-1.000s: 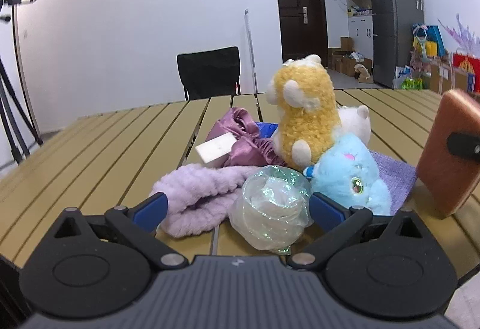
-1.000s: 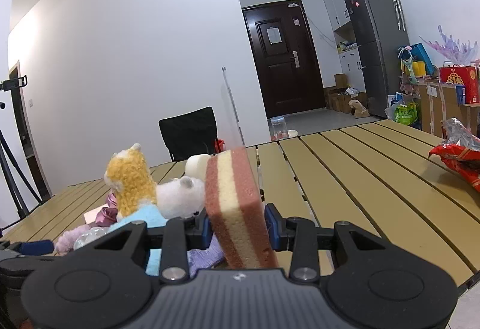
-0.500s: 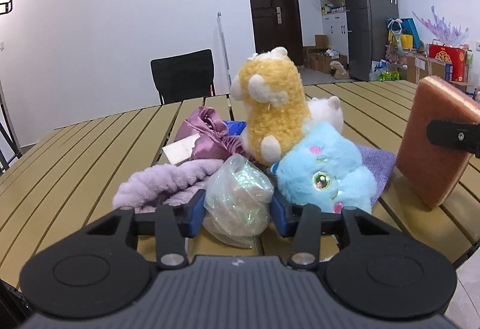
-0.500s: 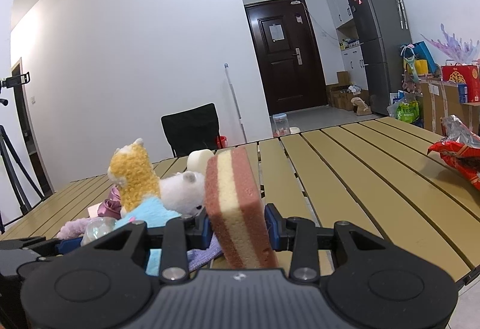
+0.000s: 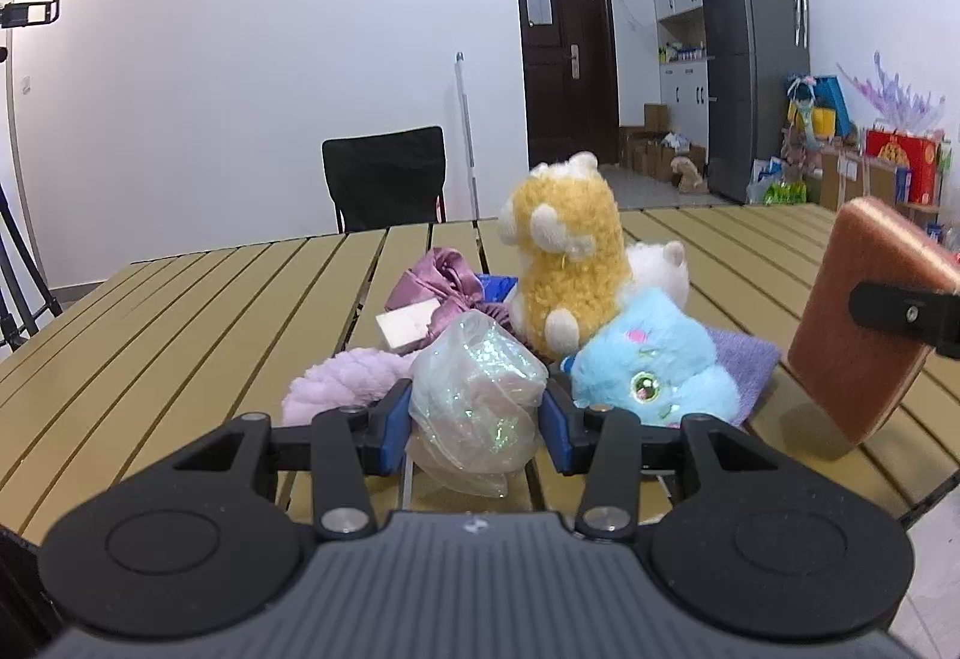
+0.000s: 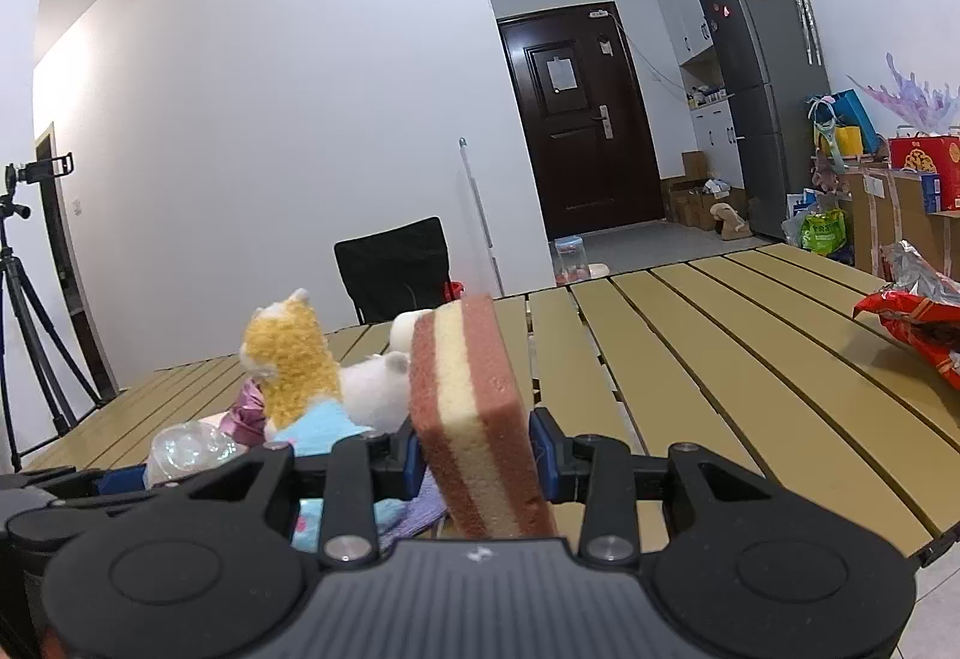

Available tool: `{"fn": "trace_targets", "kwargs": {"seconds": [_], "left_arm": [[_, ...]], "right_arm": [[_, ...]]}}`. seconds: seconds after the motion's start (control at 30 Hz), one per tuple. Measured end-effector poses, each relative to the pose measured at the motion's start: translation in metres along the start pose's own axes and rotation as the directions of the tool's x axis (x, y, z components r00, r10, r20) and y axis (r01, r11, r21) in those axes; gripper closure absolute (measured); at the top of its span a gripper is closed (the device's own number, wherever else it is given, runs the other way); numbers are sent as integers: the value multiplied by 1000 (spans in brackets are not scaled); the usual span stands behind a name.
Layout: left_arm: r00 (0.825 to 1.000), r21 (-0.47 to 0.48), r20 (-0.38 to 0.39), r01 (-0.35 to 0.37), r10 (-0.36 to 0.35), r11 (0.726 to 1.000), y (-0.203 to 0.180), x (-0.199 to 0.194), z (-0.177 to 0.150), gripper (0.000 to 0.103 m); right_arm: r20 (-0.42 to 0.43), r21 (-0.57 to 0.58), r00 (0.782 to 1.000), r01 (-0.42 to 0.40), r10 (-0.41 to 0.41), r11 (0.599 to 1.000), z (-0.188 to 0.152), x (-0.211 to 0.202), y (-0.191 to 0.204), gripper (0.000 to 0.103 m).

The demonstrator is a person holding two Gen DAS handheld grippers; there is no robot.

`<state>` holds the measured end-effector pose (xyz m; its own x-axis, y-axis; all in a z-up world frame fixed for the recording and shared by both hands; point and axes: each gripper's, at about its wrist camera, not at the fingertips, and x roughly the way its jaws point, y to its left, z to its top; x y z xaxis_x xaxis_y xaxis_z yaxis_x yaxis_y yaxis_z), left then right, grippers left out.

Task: Collect trash
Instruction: 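Grasp the clear plastic bag with the left gripper and lift it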

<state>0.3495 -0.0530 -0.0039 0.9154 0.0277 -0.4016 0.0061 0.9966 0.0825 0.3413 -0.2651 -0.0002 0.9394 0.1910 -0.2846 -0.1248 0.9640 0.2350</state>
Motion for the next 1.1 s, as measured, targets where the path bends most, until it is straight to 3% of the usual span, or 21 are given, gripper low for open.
{"fn": "trace_targets", "kwargs": {"seconds": [0.43,0.77,1.1], "left_arm": [[997,-44,76,0,4,999,11,-64,-4,58],[997,-94,76,-8,15,996,27,-111,-25,58],[999,-99,50,-4,9,995,33,-151,-50,58]], "right_arm": [[27,-39,999,-39,40,998,-6,-43,20,69],[14,-45,997,-74,75,996,-26,-90,38,69],[-81,-62,993,-90,85,994,-56,-120,53,69]]}}
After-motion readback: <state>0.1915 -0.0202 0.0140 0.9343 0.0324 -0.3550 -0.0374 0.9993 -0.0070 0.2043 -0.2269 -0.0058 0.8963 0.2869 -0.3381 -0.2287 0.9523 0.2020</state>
